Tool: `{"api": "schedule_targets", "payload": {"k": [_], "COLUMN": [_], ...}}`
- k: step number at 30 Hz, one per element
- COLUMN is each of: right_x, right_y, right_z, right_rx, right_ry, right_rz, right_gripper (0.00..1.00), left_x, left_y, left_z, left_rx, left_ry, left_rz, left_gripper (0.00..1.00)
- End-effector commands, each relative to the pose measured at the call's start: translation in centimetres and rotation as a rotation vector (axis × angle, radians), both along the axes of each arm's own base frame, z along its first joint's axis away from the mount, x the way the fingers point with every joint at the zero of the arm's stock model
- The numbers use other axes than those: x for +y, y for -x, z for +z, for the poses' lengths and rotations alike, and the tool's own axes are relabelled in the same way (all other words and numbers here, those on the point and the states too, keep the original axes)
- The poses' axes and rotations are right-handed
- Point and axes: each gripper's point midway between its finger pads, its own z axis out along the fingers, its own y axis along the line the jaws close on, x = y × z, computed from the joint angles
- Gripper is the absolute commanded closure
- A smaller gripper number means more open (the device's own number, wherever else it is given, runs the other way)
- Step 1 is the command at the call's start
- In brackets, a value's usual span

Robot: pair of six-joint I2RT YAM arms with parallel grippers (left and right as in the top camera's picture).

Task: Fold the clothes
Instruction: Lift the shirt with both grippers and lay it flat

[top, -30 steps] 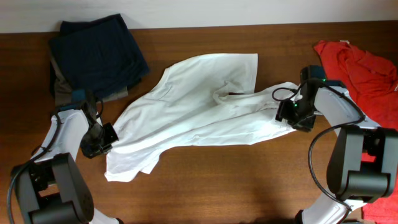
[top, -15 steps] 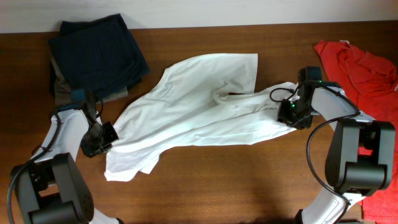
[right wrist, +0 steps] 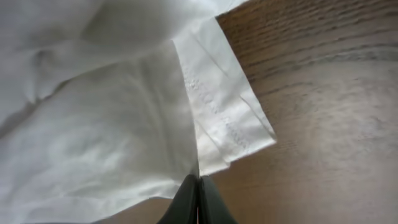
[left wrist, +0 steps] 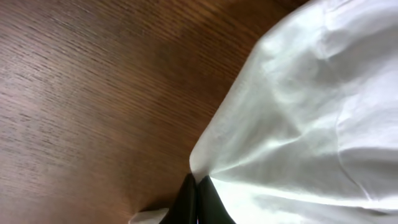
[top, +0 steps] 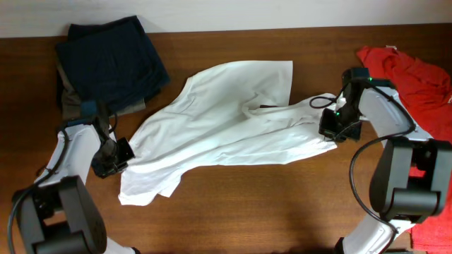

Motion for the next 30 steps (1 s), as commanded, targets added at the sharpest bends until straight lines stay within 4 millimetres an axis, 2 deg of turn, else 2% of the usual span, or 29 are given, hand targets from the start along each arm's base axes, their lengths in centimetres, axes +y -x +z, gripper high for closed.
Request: {"api": "schedule_targets", "payload": {"k": [1,3,5,6,7,8,10,11,13,14,15,17,18,20,21,22,23,24,26,27,28,29,30], "right_x": [-0.2,0.8,1.1,1.2,1.1,1.1,0.6,0.5,0.5,0.4,0.3,-0.1,-0.3,-0.7,-1.1,-1.9,-3.1,-6.2,-9.3,-9.6,-9.6,-9.7,-9.3], "right_y": [-1.0,0.0,2.2,2.9,3.9,4.8,6.9,7.9,9.1,9.6,9.2,5.8,2.5,-5.5,-7.2,-7.7,-7.4,-4.7,0.2,1.4,1.6,1.3,0.4], "right_z": [6.5,12.7,17.8,19.6,22.8,25.5,30.0,31.5,34.8,35.6,35.4,34.4,33.4,30.6,30.7,32.5,35.4,42.1,48.3,48.7,48.3,47.2,45.0], "right_rx": [-0.16,-0.317,-0.413,-0.436,-0.471,-0.499,-0.553,-0.569,-0.676,-0.707,-0.697,-0.684,-0.682,-0.704,-0.72,-0.77,-0.848,-1.024,-1.204,-1.219,-1.204,-1.164,-1.084], "right_ry": [0.021,-0.017,-0.008,-0.003,0.013,0.03,0.079,0.097,0.119,0.129,0.128,0.125,0.118,0.087,0.087,0.095,0.119,0.176,0.224,0.2,0.181,0.172,0.149], "right_rz": [-0.018,-0.011,-0.006,0.001,0.003,0.02,0.018,0.014,0.009,0.003,0.004,0.004,0.006,0.017,0.012,-0.005,-0.032,-0.107,-0.187,-0.195,-0.195,-0.183,-0.149], "right_gripper": [0.96,0.96,0.96,0.96,0.96,0.96,0.96,0.96,0.96,0.96,0.96,0.96,0.96,0.96,0.96,0.96,0.96,0.96,0.96,0.96,0.96,0.96,0.96], "left_x": [0.0,-0.1,-0.3,-0.3,-0.5,-0.6,-1.3,-2.1,-3.9,-4.1,-3.8,-5.8,-7.0,-12.0,-13.3,-13.3,-12.8,-12.0,-10.4,-9.9,-10.0,-10.3,-10.8], "left_y": [-1.2,-1.0,-0.1,0.1,0.8,1.4,2.9,3.5,4.4,4.0,2.7,-2.1,-4.9,-14.5,-17.2,-19.3,-19.9,-19.1,-15.3,-14.0,-13.9,-15.1,-17.6], "left_z": [5.4,11.3,18.1,20.2,24.1,27.0,31.7,33.4,35.2,35.0,34.1,32.4,31.6,29.2,29.9,32.7,35.5,43.9,53.7,56.0,55.8,53.9,49.5], "left_rx": [-0.163,-0.3,-0.463,-0.511,-0.593,-0.644,-0.722,-0.756,-0.8,-0.794,-0.757,-0.742,-0.754,-0.848,-0.912,-0.996,-1.062,-1.266,-1.518,-1.58,-1.575,-1.518,-1.393], "left_ry": [-0.011,-0.04,-0.074,-0.085,-0.102,-0.113,-0.117,-0.098,-0.03,-0.016,-0.005,0.151,0.21,0.243,0.224,0.149,0.095,0.027,-0.065,-0.092,-0.09,-0.067,-0.024], "left_rz": [0.016,0.014,0.012,0.012,0.01,0.009,-0.027,-0.061,-0.128,-0.139,-0.136,-0.25,-0.318,-0.5,-0.537,-0.541,-0.535,-0.533,-0.517,-0.511,-0.511,-0.515,-0.518], "left_gripper": [1.0,1.0,1.0,1.0,1.0,1.0,1.0,1.0,1.0,1.0,1.0,1.0,1.0,1.0,1.0,1.0,1.0,1.0,1.0,1.0,1.0,1.0,1.0]}}
